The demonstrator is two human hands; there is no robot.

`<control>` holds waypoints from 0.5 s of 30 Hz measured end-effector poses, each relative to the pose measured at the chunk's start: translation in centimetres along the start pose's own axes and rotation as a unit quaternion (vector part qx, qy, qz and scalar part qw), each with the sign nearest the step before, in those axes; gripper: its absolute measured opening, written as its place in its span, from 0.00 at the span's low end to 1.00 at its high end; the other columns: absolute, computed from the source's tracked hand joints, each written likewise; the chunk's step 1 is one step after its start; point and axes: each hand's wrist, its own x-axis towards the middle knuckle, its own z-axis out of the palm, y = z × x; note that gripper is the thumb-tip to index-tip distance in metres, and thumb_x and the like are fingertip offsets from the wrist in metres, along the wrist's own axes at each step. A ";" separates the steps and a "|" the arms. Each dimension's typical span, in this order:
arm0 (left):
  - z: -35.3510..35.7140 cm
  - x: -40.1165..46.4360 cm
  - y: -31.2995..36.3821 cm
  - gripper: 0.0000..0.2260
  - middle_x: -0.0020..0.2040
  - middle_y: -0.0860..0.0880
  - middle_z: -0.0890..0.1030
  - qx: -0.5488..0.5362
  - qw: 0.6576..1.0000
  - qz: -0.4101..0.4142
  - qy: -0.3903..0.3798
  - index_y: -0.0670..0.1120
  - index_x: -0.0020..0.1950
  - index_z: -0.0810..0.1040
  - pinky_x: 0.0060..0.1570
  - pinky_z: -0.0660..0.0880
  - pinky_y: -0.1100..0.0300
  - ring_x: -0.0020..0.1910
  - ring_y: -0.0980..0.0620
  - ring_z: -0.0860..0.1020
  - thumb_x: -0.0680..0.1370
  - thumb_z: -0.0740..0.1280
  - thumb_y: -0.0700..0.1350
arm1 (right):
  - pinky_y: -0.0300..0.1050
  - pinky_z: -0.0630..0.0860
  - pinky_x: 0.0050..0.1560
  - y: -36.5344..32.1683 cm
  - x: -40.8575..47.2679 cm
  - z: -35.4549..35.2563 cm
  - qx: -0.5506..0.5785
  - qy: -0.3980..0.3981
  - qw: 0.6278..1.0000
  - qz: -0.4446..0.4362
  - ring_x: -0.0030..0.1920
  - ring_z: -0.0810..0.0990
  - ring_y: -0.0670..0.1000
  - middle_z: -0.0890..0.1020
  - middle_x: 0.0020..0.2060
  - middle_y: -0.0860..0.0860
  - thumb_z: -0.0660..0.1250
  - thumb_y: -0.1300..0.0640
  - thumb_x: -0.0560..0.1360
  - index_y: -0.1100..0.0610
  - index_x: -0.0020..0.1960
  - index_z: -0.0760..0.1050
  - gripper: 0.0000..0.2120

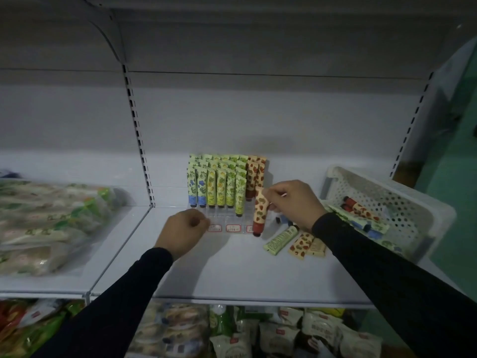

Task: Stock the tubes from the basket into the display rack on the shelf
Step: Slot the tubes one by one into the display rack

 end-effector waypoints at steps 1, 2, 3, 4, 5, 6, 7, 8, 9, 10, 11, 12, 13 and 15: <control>-0.1 0.1 -1.2 0.11 0.51 0.49 0.84 0.031 0.999 -0.021 0.018 0.47 0.54 0.82 0.42 0.69 0.65 0.45 0.55 0.78 0.79 0.67 0.53 | 0.52 0.81 0.51 0.2 0.3 -0.3 -0.015 0.022 1.000 -0.003 0.40 0.84 0.49 0.86 0.40 0.50 0.65 0.50 0.79 0.58 0.45 0.84 0.14; -0.2 0.3 -2.4 0.15 0.53 0.47 0.83 0.060 0.997 -0.033 0.026 0.46 0.57 0.81 0.45 0.69 0.61 0.48 0.52 0.78 0.79 0.66 0.55 | 0.53 0.80 0.50 0.5 0.6 -0.6 -0.031 0.042 0.999 -0.006 0.41 0.84 0.51 0.86 0.39 0.51 0.65 0.50 0.78 0.60 0.45 0.83 0.15; -0.2 0.4 -3.3 0.18 0.56 0.45 0.82 0.091 0.995 -0.040 0.022 0.45 0.59 0.80 0.48 0.69 0.59 0.52 0.49 0.78 0.78 0.66 0.57 | 0.53 0.80 0.50 0.6 1.0 -0.8 -0.045 0.060 0.997 -0.008 0.40 0.84 0.53 0.85 0.39 0.52 0.65 0.50 0.78 0.61 0.44 0.83 0.15; -0.1 0.5 -4.0 0.21 0.58 0.44 0.80 0.122 0.991 -0.046 0.010 0.44 0.60 0.80 0.51 0.70 0.58 0.55 0.47 0.77 0.78 0.65 0.59 | 0.53 0.80 0.49 0.7 1.4 -0.9 -0.054 0.075 0.996 -0.009 0.40 0.83 0.53 0.85 0.38 0.53 0.65 0.50 0.78 0.61 0.44 0.83 0.15; 0.0 0.5 -4.6 0.23 0.59 0.44 0.79 0.149 0.988 -0.050 -0.008 0.44 0.60 0.79 0.54 0.71 0.56 0.57 0.45 0.77 0.77 0.64 0.61 | 0.53 0.79 0.49 0.8 1.7 -1.0 -0.058 0.086 0.995 -0.011 0.40 0.83 0.53 0.85 0.38 0.53 0.65 0.50 0.78 0.61 0.44 0.83 0.15; 0.1 0.4 -5.0 0.25 0.58 0.44 0.78 0.171 0.984 -0.048 -0.025 0.44 0.58 0.79 0.56 0.71 0.55 0.57 0.44 0.76 0.76 0.63 0.64 | 0.52 0.79 0.50 0.8 2.1 -1.1 -0.057 0.095 0.994 -0.012 0.40 0.83 0.52 0.86 0.39 0.52 0.66 0.50 0.78 0.60 0.44 0.84 0.15; 0.1 0.3 -5.4 0.27 0.55 0.45 0.78 0.187 0.981 -0.041 -0.039 0.46 0.53 0.79 0.56 0.71 0.55 0.57 0.44 0.76 0.74 0.59 0.68 | 0.51 0.79 0.50 0.8 2.4 -1.1 -0.054 0.103 0.993 -0.015 0.40 0.83 0.51 0.86 0.39 0.51 0.66 0.51 0.78 0.60 0.44 0.84 0.14; 0.2 0.2 -5.7 0.28 0.51 0.48 0.77 0.200 0.978 -0.031 -0.044 0.47 0.48 0.76 0.55 0.71 0.55 0.56 0.45 0.75 0.70 0.55 0.71 | 0.50 0.79 0.51 0.8 2.7 -1.0 -0.051 0.108 0.993 -0.018 0.41 0.83 0.51 0.86 0.40 0.51 0.66 0.51 0.78 0.60 0.44 0.84 0.14; 0.3 0.2 -6.0 0.29 0.51 0.49 0.76 0.212 0.976 -0.022 -0.046 0.49 0.46 0.73 0.56 0.70 0.55 0.57 0.46 0.74 0.68 0.51 0.72 | 0.51 0.79 0.52 0.8 3.1 -1.0 -0.051 0.110 0.992 -0.022 0.42 0.83 0.51 0.86 0.40 0.51 0.66 0.52 0.78 0.60 0.44 0.84 0.13; 0.6 0.3 -6.3 0.29 0.52 0.49 0.76 0.223 0.974 -0.012 -0.048 0.49 0.47 0.72 0.58 0.70 0.55 0.58 0.46 0.74 0.68 0.49 0.73 | 0.51 0.79 0.52 0.8 3.5 -0.8 -0.052 0.109 0.992 -0.026 0.42 0.83 0.51 0.86 0.40 0.52 0.66 0.52 0.78 0.61 0.44 0.84 0.14; 0.8 0.4 -6.5 0.30 0.54 0.49 0.76 0.234 0.971 -0.004 -0.048 0.49 0.48 0.72 0.59 0.69 0.54 0.59 0.46 0.73 0.68 0.48 0.73 | 0.52 0.79 0.52 0.9 4.0 -0.7 -0.054 0.108 0.992 -0.030 0.42 0.83 0.52 0.86 0.40 0.53 0.66 0.53 0.78 0.62 0.44 0.84 0.14; 1.0 0.6 -6.8 0.31 0.54 0.49 0.76 0.242 0.969 0.003 -0.045 0.49 0.49 0.72 0.60 0.68 0.54 0.60 0.47 0.73 0.68 0.48 0.73 | 0.53 0.78 0.51 0.9 4.4 -0.5 -0.056 0.108 0.992 -0.034 0.42 0.83 0.54 0.85 0.39 0.54 0.65 0.53 0.79 0.63 0.43 0.83 0.15; 1.2 0.7 -7.0 0.31 0.54 0.49 0.76 0.247 0.968 0.010 -0.040 0.49 0.50 0.72 0.60 0.68 0.54 0.60 0.47 0.73 0.69 0.48 0.73 | 0.52 0.78 0.51 0.9 4.8 -0.3 -0.063 0.112 0.991 -0.040 0.41 0.83 0.55 0.85 0.38 0.55 0.65 0.53 0.79 0.63 0.42 0.83 0.16; 1.5 0.9 -7.4 0.29 0.52 0.49 0.75 0.253 0.967 0.020 -0.031 0.50 0.49 0.71 0.60 0.68 0.54 0.58 0.48 0.73 0.70 0.49 0.73 | 0.46 0.76 0.48 0.7 5.5 0.1 -0.084 0.122 0.988 -0.052 0.41 0.82 0.54 0.85 0.38 0.55 0.64 0.53 0.79 0.63 0.40 0.82 0.16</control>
